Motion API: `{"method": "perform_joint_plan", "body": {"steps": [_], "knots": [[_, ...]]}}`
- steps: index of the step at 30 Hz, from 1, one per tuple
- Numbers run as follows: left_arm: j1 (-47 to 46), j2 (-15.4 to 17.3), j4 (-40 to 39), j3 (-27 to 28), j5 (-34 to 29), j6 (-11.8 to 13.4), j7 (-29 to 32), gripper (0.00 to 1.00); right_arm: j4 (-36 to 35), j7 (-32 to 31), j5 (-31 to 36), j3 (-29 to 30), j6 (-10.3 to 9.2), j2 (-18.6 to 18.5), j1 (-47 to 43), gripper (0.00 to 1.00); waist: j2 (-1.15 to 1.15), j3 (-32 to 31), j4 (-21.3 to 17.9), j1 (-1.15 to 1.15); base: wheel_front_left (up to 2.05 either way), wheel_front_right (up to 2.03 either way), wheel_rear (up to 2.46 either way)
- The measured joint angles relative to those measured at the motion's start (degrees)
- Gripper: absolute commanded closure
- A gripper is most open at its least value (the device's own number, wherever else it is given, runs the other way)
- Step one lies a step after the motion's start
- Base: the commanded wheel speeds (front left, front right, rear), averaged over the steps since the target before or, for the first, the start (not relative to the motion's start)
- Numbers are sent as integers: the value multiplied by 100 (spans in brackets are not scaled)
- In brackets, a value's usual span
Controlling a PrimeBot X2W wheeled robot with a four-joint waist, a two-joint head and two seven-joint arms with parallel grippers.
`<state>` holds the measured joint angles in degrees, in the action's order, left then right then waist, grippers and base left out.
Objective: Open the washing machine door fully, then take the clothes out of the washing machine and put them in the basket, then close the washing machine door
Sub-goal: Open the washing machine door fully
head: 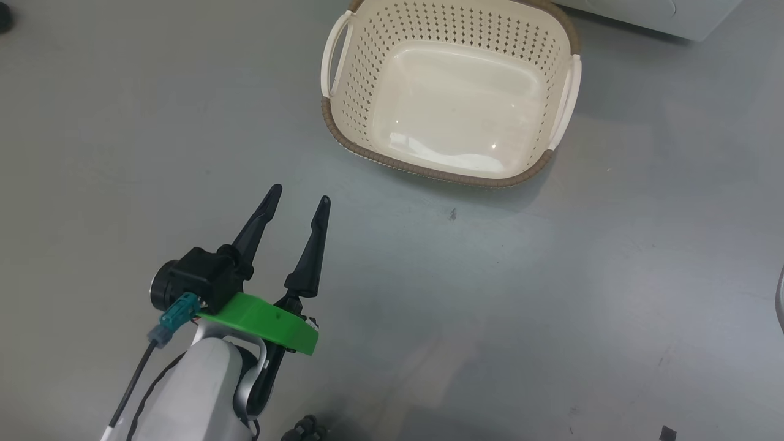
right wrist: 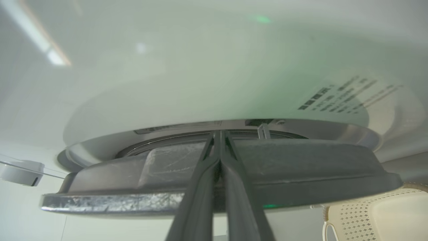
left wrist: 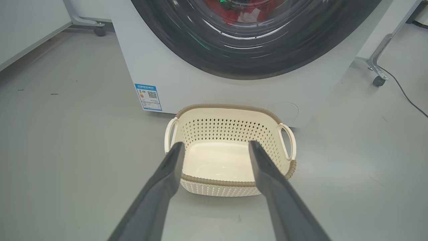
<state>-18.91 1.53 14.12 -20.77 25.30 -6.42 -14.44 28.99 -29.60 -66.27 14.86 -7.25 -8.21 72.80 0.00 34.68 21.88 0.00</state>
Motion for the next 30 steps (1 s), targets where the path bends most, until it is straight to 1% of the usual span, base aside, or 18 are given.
{"method": "perform_joint_plan", "body": {"steps": [7,19,25,30], "knots": [[-5,-1,16,-1,-1,0,0,0,313,-344,-76,57,1,-87,124,100,0,2,5,0,0,0,0],[-7,-3,18,1,-1,1,0,0,623,-679,-75,67,1,-143,186,100,0,-26,-35,0,0,0,0],[-17,-3,22,5,-2,7,0,0,723,-953,-78,3,0,-125,177,100,0,-69,-66,0,0,0,0],[-18,-3,49,55,-11,14,0,0,789,-1039,-78,-81,0,-62,64,100,0,-161,-103,0,0,0,0]]}}
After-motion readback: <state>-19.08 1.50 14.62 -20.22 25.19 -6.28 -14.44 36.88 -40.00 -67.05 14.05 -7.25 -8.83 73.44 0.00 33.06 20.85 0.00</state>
